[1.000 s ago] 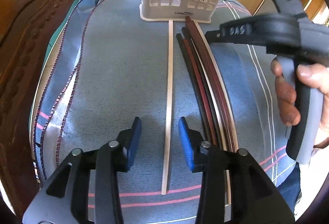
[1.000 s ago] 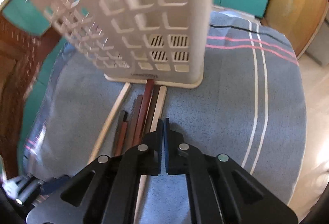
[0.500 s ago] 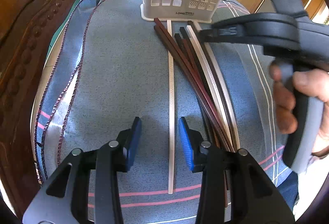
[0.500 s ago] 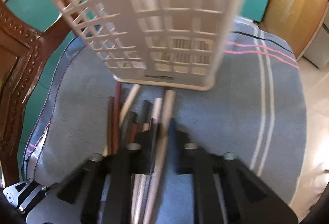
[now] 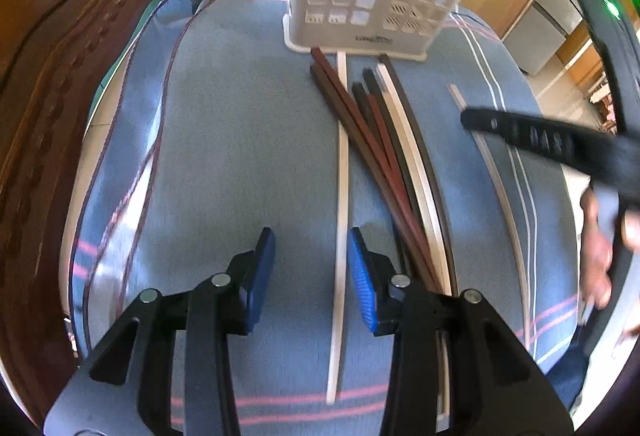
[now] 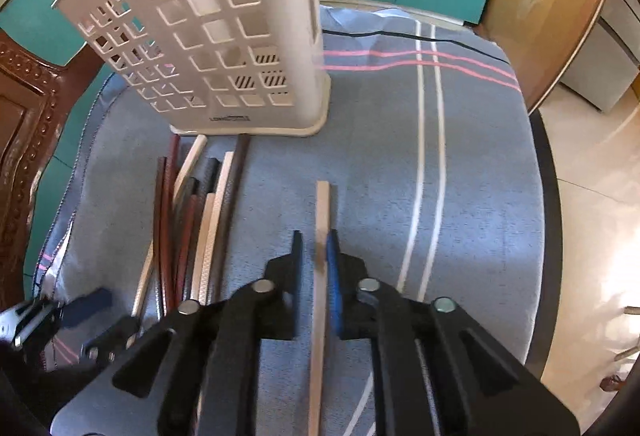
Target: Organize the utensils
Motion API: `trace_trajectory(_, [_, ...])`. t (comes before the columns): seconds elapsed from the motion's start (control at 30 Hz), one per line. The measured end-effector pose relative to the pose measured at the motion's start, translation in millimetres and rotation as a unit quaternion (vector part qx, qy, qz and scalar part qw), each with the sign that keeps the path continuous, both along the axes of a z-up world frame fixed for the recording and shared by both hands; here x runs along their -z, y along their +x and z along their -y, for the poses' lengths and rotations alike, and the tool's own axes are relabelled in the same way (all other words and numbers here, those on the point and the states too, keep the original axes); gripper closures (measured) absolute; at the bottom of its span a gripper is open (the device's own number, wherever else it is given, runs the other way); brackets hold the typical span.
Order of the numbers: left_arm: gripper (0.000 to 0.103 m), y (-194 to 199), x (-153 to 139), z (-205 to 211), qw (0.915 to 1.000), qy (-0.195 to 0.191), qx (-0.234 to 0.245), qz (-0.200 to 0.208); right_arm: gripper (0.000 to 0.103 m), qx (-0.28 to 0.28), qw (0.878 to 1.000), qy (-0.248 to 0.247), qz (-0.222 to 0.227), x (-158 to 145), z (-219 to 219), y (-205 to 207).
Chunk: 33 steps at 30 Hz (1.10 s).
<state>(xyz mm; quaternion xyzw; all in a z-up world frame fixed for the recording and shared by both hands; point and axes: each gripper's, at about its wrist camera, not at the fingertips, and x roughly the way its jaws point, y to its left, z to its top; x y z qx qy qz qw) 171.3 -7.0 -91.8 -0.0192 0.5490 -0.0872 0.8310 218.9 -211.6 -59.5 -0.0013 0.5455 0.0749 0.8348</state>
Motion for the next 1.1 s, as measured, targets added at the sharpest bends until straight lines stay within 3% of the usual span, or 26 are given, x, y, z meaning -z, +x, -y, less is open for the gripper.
trace_trajectory(0.17, [0.064,22,3,19,0.9986,0.05,-0.005,0.019,0.079,-0.003,1.0,-0.013,-0.003,12,-21,13])
trace_trajectory(0.2, [0.075,23,2,23,0.9985,0.051,-0.002,0.021,0.078,-0.003,1.0,-0.012,0.001,13,-22,14])
trace_trajectory(0.23, [0.092,23,1,24,0.9988,0.045,0.0,0.018,0.078,-0.003,1.0,-0.012,0.001,16,-26,16])
trace_trajectory(0.27, [0.095,22,1,25,0.999,0.043,0.002,0.012,0.078,-0.003,1.0,-0.012,0.002,16,-27,16])
trace_trajectory(0.5, [0.097,-15,1,1,0.9996,-0.002,0.028,-0.009,0.077,-0.001,1.0,-0.012,-0.007,20,-24,25])
trace_trajectory(0.63, [0.095,-3,3,-9,0.9998,-0.012,0.018,0.003,0.07,0.006,1.0,-0.005,-0.014,18,-15,32])
trace_trajectory(0.7, [0.093,8,2,-4,1.0,0.0,0.005,0.008,0.069,0.005,1.0,-0.008,-0.014,18,-16,34])
trace_trajectory(0.83, [0.06,25,4,17,0.9994,0.025,-0.014,0.019,0.06,-0.005,1.0,-0.017,-0.008,20,-24,32])
trace_trajectory(0.93, [0.06,43,2,27,0.9993,0.017,-0.023,0.022,0.06,-0.009,1.0,-0.021,-0.003,22,-28,31])
trace_trajectory(1.1, [0.062,62,4,42,0.9984,0.037,-0.031,0.032,0.06,0.001,1.0,-0.01,0.001,22,-19,27])
